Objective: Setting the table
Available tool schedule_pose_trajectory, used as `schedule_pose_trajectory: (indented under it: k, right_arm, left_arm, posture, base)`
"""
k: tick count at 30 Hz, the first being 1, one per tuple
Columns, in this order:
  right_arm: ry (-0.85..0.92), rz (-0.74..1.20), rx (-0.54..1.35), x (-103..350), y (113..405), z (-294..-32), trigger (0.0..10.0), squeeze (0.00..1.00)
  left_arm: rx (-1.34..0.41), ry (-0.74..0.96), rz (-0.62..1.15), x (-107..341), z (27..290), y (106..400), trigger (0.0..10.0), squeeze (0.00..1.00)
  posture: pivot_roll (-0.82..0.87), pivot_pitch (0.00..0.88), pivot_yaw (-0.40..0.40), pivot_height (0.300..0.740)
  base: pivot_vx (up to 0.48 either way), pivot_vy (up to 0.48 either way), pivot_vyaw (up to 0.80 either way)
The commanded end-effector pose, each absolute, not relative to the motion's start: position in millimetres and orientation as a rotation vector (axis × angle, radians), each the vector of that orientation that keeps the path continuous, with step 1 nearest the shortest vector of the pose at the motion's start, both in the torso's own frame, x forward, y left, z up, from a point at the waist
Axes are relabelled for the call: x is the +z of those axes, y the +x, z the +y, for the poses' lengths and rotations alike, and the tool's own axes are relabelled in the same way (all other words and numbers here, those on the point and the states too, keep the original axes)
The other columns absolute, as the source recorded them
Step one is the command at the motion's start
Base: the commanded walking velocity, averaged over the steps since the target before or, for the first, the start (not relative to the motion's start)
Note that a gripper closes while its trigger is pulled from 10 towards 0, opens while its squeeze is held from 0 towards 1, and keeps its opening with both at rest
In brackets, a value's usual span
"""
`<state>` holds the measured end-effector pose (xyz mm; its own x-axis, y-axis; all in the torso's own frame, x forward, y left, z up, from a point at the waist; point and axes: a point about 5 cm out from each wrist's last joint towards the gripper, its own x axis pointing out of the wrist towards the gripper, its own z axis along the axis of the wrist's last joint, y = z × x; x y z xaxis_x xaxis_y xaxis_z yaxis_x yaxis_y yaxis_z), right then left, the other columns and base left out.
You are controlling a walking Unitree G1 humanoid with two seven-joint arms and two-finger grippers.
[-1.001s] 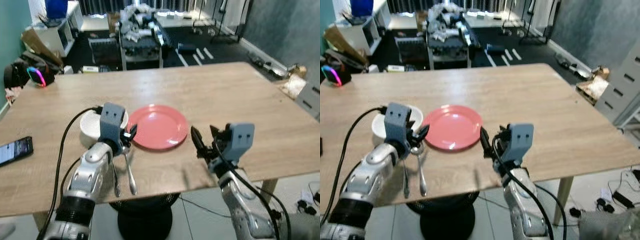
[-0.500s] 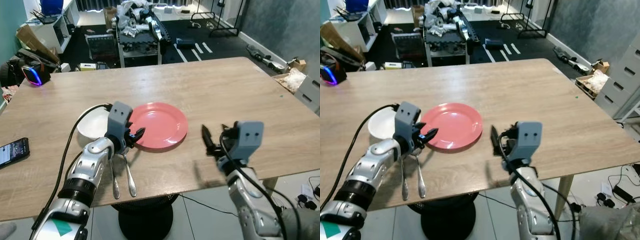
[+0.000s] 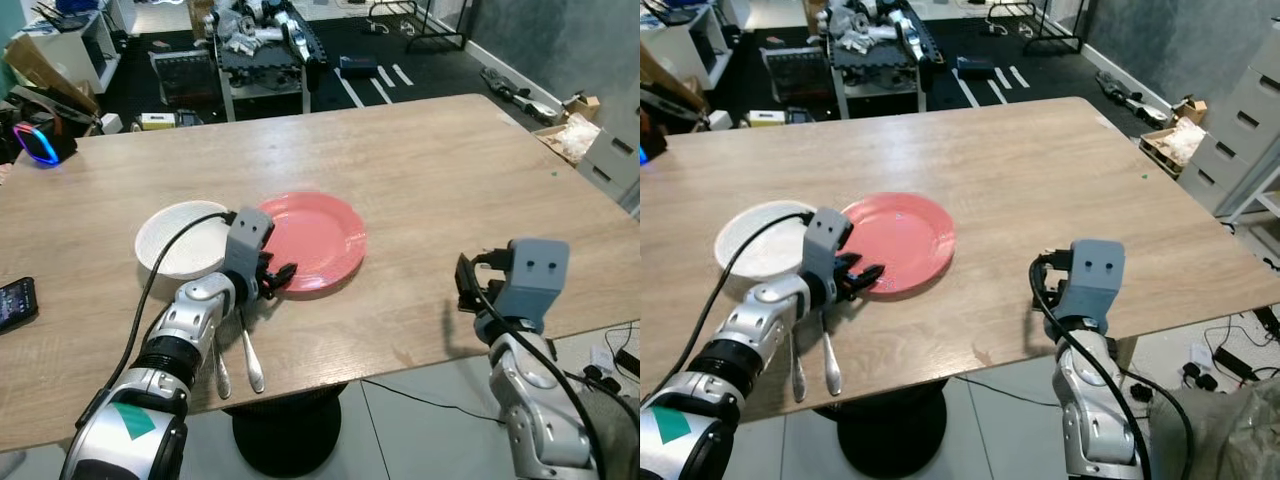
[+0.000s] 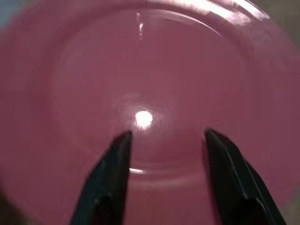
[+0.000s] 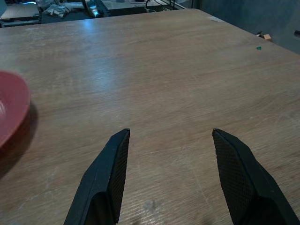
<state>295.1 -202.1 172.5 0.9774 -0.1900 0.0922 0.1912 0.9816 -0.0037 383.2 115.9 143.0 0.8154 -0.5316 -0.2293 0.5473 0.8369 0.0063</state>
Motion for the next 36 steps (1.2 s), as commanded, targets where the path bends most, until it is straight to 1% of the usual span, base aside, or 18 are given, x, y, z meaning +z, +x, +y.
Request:
schedule_pose_trajectory:
  k: [1, 5, 8, 11, 17, 24, 28, 34, 36]
  right_arm:
    - [-0.014, -0.081, -0.208, 171.2, 291.4, -203.9, 10.0, 0.00]
    - [-0.014, -0.084, -0.206, 173.5, 289.2, -202.0, 10.0, 0.00]
    - [0.008, -0.087, -0.172, 175.8, 288.8, -196.6, 10.0, 0.00]
    - [0.022, -0.087, -0.154, 176.1, 289.0, -194.1, 10.0, 0.00]
    - [0.102, -0.090, -0.060, 180.5, 287.6, -175.5, 10.0, 0.00]
    - [0.107, -0.084, -0.056, 180.1, 289.0, -174.9, 10.0, 0.00]
    - [0.110, -0.089, -0.058, 181.6, 290.6, -175.8, 10.0, 0.00]
    - [0.116, -0.087, -0.059, 181.1, 292.7, -175.9, 10.0, 0.00]
    - [0.117, -0.089, -0.056, 181.5, 293.3, -175.8, 10.0, 0.00]
  left_arm:
    - [-0.591, 0.063, 0.305, 125.3, 114.0, 377.9, 10.0, 0.00]
    - [-0.655, 0.044, 0.331, 121.2, 98.6, 375.7, 10.0, 0.00]
    - [-0.733, 0.037, 0.327, 124.7, 83.3, 374.8, 10.0, 0.00]
    - [-0.749, 0.033, 0.328, 125.1, 79.9, 374.2, 10.0, 0.00]
    - [-0.889, -0.057, 0.362, 115.3, 46.2, 359.3, 10.0, 0.00]
    - [-1.031, -0.095, 0.371, 111.8, 15.5, 344.0, 10.0, 0.00]
    - [-1.084, -0.092, 0.366, 110.3, 6.6, 336.6, 10.0, 0.00]
    - [-1.079, -0.118, 0.338, 113.8, 14.2, 335.1, 10.0, 0.00]
    - [-1.091, -0.127, 0.282, 125.2, 16.1, 335.8, 10.0, 0.00]
  posture:
    - [-0.14, 0.130, 0.100, 0.740]
    - [-0.15, 0.135, 0.105, 0.740]
    - [-0.16, 0.138, 0.111, 0.740]
    - [-0.16, 0.138, 0.111, 0.740]
    - [-0.17, 0.140, 0.118, 0.740]
    - [-0.16, 0.137, 0.118, 0.740]
    - [-0.15, 0.131, 0.121, 0.740]
    - [-0.13, 0.121, 0.119, 0.740]
    - [-0.13, 0.120, 0.118, 0.740]
  base:
    - [0.000, 0.000, 0.00]
    - [0.000, 0.000, 0.00]
    - [0.000, 0.000, 0.00]
    - [0.000, 0.000, 0.00]
    - [0.000, 0.000, 0.00]
    - [0.000, 0.000, 0.00]
    - [0.000, 0.000, 0.00]
    - [0.000, 0.000, 0.00]
    - [0.000, 0.000, 0.00]
